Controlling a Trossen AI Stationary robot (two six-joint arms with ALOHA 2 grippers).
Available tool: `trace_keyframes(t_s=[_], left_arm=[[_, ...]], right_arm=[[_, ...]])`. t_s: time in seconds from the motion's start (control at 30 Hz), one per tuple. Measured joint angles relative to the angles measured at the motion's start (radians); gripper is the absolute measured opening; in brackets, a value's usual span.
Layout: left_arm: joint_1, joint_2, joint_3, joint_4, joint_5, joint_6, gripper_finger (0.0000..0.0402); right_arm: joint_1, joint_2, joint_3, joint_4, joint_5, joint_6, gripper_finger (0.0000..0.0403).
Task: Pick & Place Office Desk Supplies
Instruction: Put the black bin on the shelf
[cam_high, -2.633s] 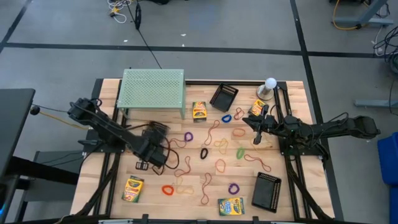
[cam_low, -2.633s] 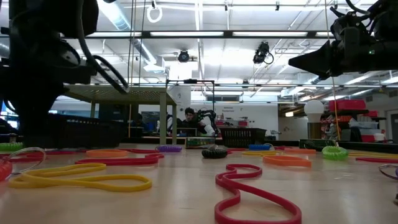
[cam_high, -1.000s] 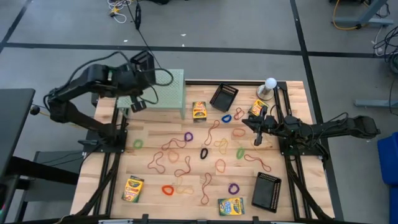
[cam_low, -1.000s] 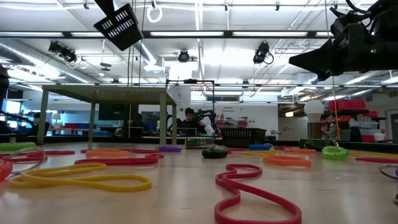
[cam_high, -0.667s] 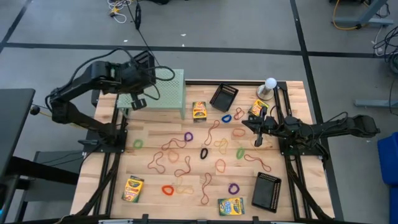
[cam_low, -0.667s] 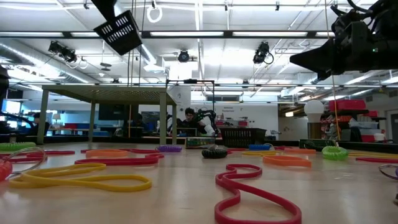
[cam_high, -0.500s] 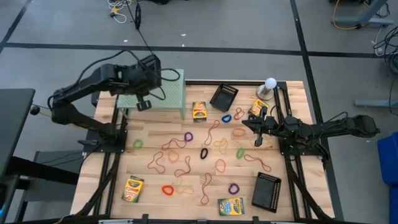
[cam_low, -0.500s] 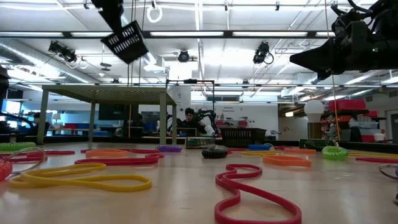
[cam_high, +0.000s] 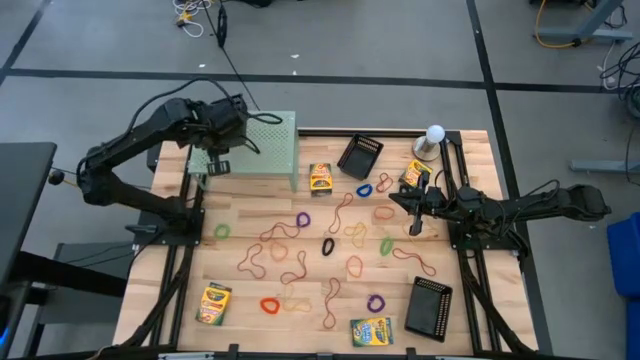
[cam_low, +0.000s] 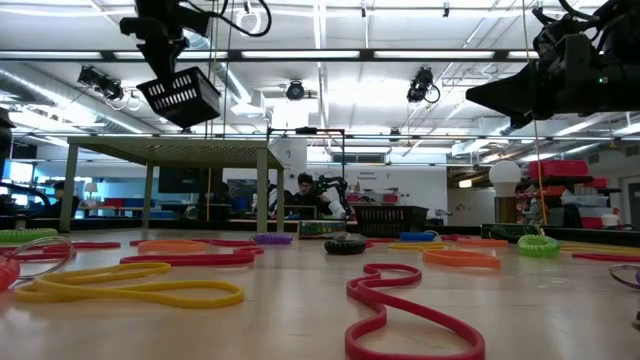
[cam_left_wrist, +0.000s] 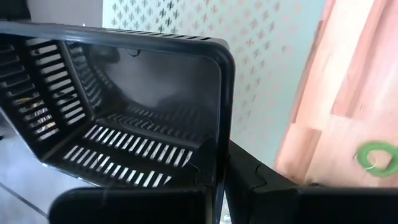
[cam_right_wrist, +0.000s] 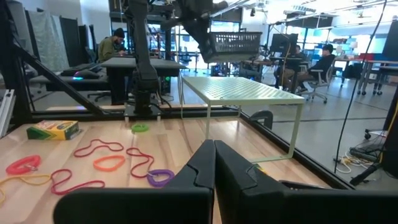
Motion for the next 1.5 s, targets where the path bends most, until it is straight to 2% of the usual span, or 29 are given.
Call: trace_keyframes(t_s=[0.17, 0.37, 0.67, 1.13, 1.5], left_arm=[[0.061, 0.003, -0.086, -0.001, 0.034, 0.049, 0.0014], [0.089, 0.003, -0.163, 0.024, 0.024, 0.111, 0.0014], [0.161, -0.011, -0.166, -0.051, 0.03, 0.087, 0.0014], [0.214, -0.011, -0.167, -0.09, 0.02, 0.119, 0.002], [0.216, -0.008, -0.167, -0.099, 0.017, 0.127, 0.0027]], right_arm=[[0.0, 0.0, 0.0, 0.0, 0.0, 0.003, 0.0005], [0.0, 0.0, 0.0, -0.005, 0.0, 0.021, 0.0005], [0.0, 0.0, 0.0, -0.006, 0.0, 0.021, 0.0005], [0.0, 0.0, 0.0, -0.006, 0.0, 0.021, 0.0005], [0.0, 0.0, 0.0, -0.006, 0.0, 0.02, 0.0005]])
